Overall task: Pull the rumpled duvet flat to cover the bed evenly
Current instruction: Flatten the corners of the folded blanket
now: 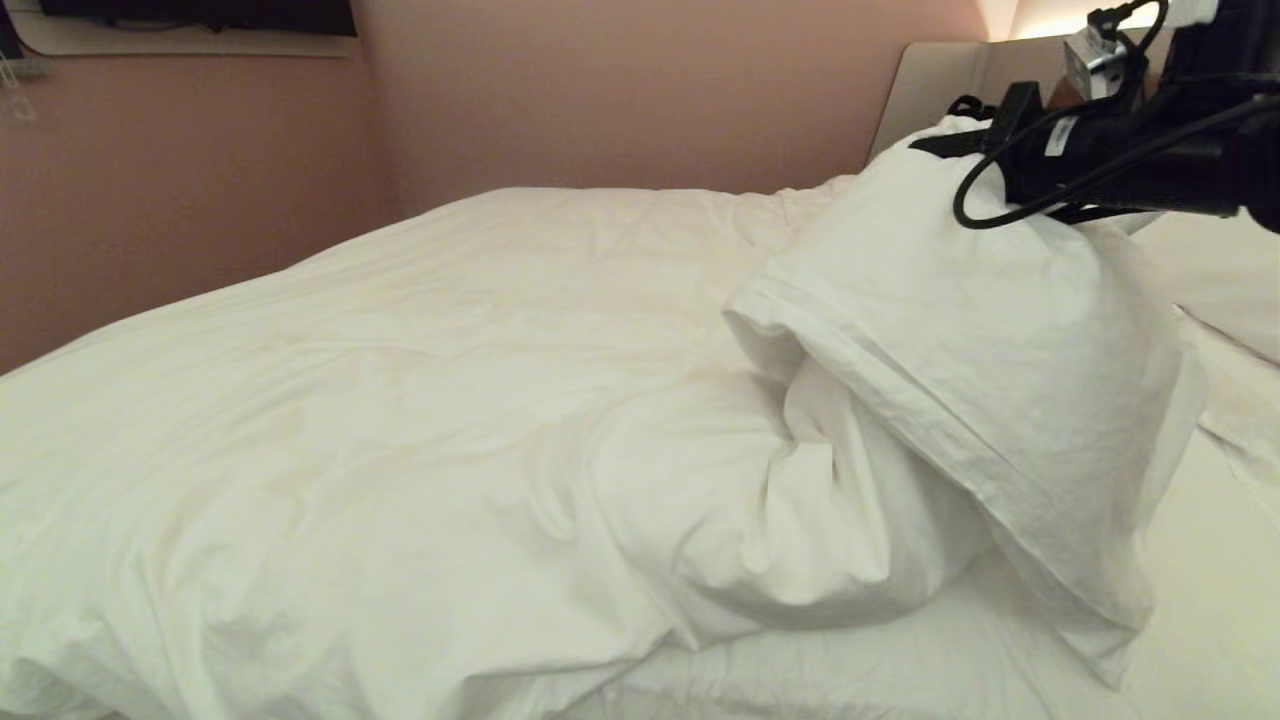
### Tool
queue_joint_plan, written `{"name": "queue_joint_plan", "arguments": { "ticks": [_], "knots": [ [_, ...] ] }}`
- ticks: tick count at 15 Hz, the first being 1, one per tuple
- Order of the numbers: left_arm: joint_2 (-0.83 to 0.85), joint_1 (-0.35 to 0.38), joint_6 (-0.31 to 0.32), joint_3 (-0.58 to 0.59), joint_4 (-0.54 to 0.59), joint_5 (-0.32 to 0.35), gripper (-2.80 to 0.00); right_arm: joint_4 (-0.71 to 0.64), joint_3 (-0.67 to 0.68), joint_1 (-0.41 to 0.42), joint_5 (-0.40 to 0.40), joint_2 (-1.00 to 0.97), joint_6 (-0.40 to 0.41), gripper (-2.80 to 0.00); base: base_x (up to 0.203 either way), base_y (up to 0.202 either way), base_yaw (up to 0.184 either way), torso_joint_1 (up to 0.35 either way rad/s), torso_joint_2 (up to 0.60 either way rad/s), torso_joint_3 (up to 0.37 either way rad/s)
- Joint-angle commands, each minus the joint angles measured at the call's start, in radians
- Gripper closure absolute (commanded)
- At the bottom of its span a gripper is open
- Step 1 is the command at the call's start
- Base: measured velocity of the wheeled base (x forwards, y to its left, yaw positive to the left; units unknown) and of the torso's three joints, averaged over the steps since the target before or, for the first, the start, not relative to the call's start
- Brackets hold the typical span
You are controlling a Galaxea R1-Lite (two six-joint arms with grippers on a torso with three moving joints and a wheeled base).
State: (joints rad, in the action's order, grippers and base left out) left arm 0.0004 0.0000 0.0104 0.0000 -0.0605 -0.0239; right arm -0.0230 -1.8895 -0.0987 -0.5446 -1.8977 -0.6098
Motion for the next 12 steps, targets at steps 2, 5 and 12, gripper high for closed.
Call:
{"name": "queue_joint_plan", "arguments": {
  "ticks": [2,5,12],
  "knots": [
    [0.000,0.000,0.000,0.000,-0.001,-0.001,0.00,0.016,-0.042,-0.029,0.079,-0.112,-0.003,0.00,0.000,0.000,0.000,0.000,0.00,0.000],
    [0.000,0.000,0.000,0.000,-0.001,-0.001,0.00,0.059,-0.042,-0.060,0.100,-0.208,0.000,0.00,0.000,0.000,0.000,0.000,0.00,0.000],
    [0.000,0.000,0.000,0.000,-0.001,-0.001,0.00,0.031,-0.033,-0.084,0.216,-0.330,0.058,0.00,0.000,0.000,0.000,0.000,0.00,0.000]
  ]
}}
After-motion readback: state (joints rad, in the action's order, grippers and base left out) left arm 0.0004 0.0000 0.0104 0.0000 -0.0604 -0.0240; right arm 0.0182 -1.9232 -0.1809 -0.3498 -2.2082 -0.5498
